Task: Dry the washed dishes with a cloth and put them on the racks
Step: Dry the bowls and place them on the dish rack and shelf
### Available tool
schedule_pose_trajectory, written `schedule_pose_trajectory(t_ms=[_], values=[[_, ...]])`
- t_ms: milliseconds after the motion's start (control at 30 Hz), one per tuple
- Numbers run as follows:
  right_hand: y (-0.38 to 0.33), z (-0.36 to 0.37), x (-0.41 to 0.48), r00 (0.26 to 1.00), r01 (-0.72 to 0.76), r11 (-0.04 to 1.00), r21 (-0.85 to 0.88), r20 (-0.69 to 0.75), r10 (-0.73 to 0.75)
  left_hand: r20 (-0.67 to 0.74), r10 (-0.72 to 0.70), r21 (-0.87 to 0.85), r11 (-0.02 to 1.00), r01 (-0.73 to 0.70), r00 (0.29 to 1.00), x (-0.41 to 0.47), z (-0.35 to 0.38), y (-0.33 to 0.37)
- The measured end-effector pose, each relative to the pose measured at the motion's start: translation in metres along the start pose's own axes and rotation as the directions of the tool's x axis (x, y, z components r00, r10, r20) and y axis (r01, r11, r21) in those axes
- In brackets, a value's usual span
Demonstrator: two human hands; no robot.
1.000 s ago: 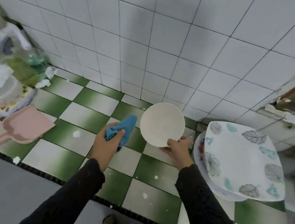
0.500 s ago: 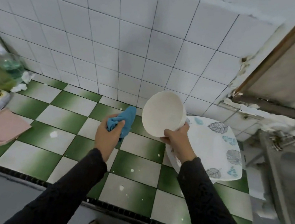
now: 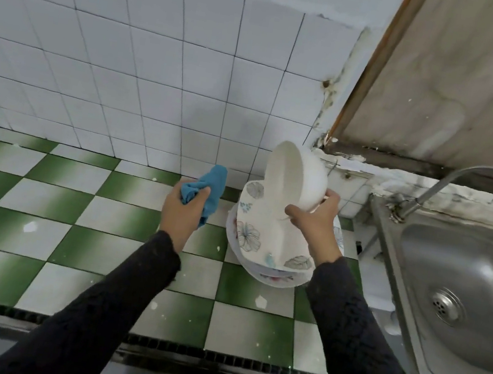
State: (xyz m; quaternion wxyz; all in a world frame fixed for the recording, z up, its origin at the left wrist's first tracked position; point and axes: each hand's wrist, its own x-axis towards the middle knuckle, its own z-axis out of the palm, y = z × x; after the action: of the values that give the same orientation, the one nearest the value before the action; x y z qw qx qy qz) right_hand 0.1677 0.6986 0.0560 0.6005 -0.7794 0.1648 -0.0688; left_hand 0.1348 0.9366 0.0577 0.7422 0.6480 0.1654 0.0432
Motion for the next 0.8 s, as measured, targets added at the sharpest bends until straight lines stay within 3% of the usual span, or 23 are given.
schedule_pose_trajectory(t_ms=[567,667,800], values=[[0.015,-0.075,-0.016,0.994,0.064,0.997,0.036,0.082,-0.067,0.13,0.032,0.047,0.998,-0.038,0.991,-0.017,0.082,-0.012],[0.013,-0.079,-0.02,0.993,-0.025,0.986,0.165,0.12,0.005,0.145,0.089,0.053,0.994,-0.097,0.985,-0.023,0.092,-0.01],[0.014,-0.077,-0.026,0.966,-0.228,0.854,0.468,0.222,0.136,0.134,0.188,0.089,0.976,-0.201,0.973,-0.024,0.101,-0.009]])
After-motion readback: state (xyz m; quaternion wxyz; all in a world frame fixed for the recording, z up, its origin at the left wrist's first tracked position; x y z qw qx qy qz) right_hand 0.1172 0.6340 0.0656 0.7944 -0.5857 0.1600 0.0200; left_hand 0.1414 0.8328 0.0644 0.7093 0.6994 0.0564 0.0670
